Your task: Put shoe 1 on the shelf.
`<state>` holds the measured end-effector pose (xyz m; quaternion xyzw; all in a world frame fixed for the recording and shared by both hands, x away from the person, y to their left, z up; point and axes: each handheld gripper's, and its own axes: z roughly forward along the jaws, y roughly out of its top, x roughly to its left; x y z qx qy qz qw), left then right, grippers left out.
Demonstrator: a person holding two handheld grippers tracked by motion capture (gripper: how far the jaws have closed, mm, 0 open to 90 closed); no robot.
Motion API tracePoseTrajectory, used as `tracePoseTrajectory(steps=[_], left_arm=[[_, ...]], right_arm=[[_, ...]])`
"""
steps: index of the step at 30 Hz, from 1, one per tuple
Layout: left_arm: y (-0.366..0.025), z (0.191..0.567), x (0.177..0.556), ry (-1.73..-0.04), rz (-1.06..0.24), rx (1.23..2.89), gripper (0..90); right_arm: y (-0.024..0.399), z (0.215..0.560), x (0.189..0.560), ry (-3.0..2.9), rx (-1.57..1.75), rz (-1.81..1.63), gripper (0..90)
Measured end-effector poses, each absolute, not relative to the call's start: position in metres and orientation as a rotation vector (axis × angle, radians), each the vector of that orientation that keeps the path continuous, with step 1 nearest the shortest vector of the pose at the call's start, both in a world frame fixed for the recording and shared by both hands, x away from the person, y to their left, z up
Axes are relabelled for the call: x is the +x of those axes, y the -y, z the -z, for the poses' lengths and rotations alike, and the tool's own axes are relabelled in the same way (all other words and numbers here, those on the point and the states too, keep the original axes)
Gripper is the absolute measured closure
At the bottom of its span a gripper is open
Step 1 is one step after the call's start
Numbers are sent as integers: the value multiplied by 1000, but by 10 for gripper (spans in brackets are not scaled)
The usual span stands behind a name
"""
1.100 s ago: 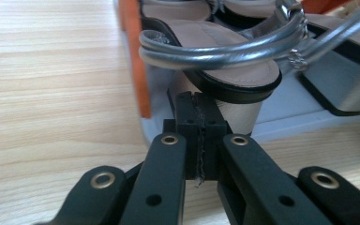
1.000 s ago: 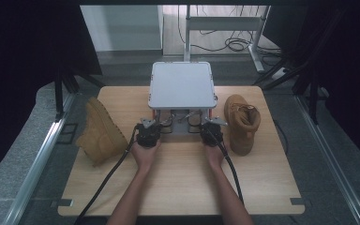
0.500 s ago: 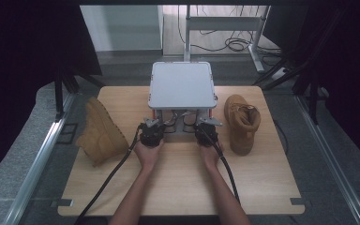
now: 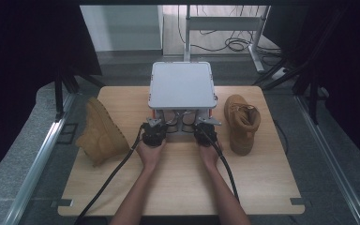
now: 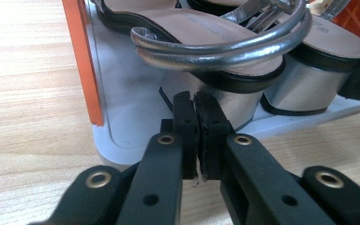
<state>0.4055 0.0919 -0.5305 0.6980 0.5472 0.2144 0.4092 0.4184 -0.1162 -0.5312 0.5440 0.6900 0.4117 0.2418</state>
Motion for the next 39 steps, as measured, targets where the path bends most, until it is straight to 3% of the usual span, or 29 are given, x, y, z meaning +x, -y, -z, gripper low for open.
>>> tracePoseTrajectory(steps=[7, 12, 14, 18, 24, 39], left_arm=[[-103, 516, 390, -1330, -544, 1746, 847], [-110, 504, 370, -1280, -516, 1762, 774], [-112, 500, 362, -1258, -503, 1774, 725], [-115, 495, 347, -1210, -487, 1812, 574], [-127, 495, 321, -1167, -444, 1874, 466], [-156, 502, 286, -1147, -413, 1929, 415]], right_arm=[[127, 516, 405, -1892, 1448, -1165, 883], [137, 507, 382, -1928, 1395, -1213, 849], [141, 504, 374, -1948, 1378, -1228, 805], [149, 497, 354, -2000, 1341, -1234, 578], [163, 494, 331, -2047, 1322, -1254, 419], [179, 510, 293, -2154, 1262, -1240, 330]])
